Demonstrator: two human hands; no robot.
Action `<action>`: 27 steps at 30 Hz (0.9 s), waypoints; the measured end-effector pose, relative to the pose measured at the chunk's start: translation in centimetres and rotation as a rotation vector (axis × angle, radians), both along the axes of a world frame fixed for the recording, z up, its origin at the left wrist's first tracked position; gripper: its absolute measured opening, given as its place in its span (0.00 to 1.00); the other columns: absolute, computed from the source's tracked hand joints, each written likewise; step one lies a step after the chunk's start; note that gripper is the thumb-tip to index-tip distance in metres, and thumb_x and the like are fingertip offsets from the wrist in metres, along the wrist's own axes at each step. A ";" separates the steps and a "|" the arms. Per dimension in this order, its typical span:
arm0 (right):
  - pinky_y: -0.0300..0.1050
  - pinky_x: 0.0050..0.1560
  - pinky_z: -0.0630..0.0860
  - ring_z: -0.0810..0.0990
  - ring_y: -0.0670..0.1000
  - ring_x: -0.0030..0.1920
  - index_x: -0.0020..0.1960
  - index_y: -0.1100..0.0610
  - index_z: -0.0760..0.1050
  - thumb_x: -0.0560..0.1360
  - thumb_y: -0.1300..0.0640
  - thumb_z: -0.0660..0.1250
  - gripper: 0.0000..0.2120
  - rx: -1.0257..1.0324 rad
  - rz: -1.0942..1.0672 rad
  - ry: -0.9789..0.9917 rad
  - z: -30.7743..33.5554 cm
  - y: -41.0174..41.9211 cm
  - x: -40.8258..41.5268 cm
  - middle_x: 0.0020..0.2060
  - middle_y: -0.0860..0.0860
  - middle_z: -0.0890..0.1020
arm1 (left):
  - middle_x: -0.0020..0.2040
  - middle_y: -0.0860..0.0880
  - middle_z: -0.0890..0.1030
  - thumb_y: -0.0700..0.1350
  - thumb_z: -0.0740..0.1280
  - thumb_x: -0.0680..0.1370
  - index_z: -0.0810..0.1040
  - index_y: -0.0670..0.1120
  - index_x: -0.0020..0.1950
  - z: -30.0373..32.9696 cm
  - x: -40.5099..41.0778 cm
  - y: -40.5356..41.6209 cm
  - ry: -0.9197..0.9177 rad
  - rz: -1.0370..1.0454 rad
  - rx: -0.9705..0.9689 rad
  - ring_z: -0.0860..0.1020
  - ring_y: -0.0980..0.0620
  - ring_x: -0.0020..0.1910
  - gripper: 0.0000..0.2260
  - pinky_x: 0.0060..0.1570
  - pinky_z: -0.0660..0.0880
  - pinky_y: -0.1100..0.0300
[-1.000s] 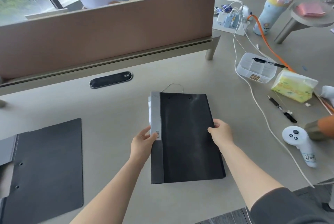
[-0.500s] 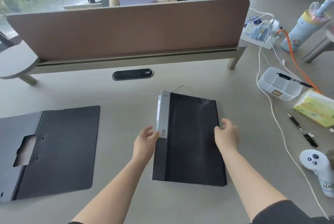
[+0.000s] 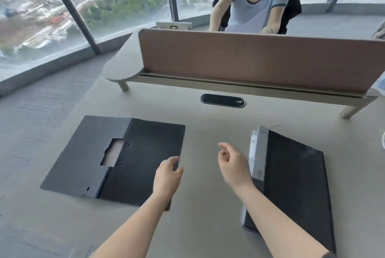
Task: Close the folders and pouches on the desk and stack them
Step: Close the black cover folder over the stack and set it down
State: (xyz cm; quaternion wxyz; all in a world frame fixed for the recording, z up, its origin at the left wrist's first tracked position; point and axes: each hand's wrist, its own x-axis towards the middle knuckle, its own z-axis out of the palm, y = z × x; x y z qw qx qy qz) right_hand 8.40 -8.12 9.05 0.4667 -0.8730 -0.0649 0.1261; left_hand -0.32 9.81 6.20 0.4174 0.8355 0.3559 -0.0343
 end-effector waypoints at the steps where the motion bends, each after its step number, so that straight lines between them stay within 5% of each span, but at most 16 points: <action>1: 0.40 0.52 0.73 0.79 0.49 0.50 0.69 0.54 0.74 0.80 0.59 0.61 0.17 -0.010 0.033 0.053 -0.5 1.7 -0.7 0.54 0.49 0.81 | 0.65 0.49 0.76 0.44 0.64 0.79 0.76 0.50 0.68 -0.2 -0.7 1.9 0.015 0.003 0.042 0.75 0.53 0.57 0.17 0.55 0.70 0.59; 6: 0.45 0.59 0.72 0.78 0.53 0.59 0.76 0.52 0.65 0.79 0.55 0.62 0.25 -0.186 0.149 0.246 -3.0 8.1 -3.2 0.63 0.50 0.77 | 0.72 0.49 0.70 0.45 0.64 0.78 0.72 0.50 0.72 -1.4 -3.5 9.9 0.124 0.013 0.235 0.65 0.45 0.71 0.21 0.62 0.71 0.52; 13: 0.47 0.72 0.62 0.64 0.54 0.75 0.79 0.55 0.59 0.79 0.56 0.62 0.30 -0.278 0.128 0.291 -4.4 15.0 -5.8 0.76 0.53 0.66 | 0.79 0.45 0.60 0.52 0.66 0.77 0.63 0.49 0.77 -3.3 -6.2 17.8 0.282 -0.046 0.421 0.56 0.44 0.78 0.30 0.72 0.61 0.46; 21: 0.52 0.71 0.64 0.61 0.56 0.75 0.80 0.53 0.55 0.79 0.56 0.60 0.31 -0.337 -0.024 0.324 -5.2 18.9 -7.3 0.77 0.50 0.65 | 0.80 0.48 0.57 0.59 0.64 0.77 0.62 0.50 0.76 -5.6 -7.1 21.0 0.337 -0.158 0.412 0.50 0.44 0.80 0.30 0.74 0.58 0.44; 27: 0.49 0.59 0.72 0.76 0.59 0.62 0.73 0.56 0.69 0.76 0.63 0.59 0.25 -0.134 -0.364 0.436 -5.6 20.3 -6.2 0.67 0.55 0.76 | 0.79 0.49 0.60 0.57 0.66 0.77 0.67 0.51 0.73 -5.9 -7.5 21.3 0.299 -0.152 0.385 0.51 0.44 0.80 0.26 0.73 0.58 0.44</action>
